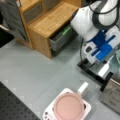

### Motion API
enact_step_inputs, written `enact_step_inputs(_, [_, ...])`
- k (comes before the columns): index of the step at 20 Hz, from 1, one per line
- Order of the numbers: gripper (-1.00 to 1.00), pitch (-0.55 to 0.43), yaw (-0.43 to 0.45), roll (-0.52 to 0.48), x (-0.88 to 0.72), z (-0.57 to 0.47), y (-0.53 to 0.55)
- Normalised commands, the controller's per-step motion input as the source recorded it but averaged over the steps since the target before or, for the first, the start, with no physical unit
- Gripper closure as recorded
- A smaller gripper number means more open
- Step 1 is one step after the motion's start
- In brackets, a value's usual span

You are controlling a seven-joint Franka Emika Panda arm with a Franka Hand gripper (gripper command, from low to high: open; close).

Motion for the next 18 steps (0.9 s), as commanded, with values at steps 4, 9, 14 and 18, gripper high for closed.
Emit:
enact_step_inputs(4, [-1.00,0.089,0.239,0.046,0.24,-0.13,-0.38])
enact_step_inputs(9, [-1.00,0.129,0.230,0.029,0.24,-0.05,-0.41])
enact_step_inputs(14, [-1.00,0.195,0.197,0.024,0.20,0.13,-0.33])
enact_step_inputs(18, [-1.00,0.217,0.159,0.004,0.18,0.29,-0.14])
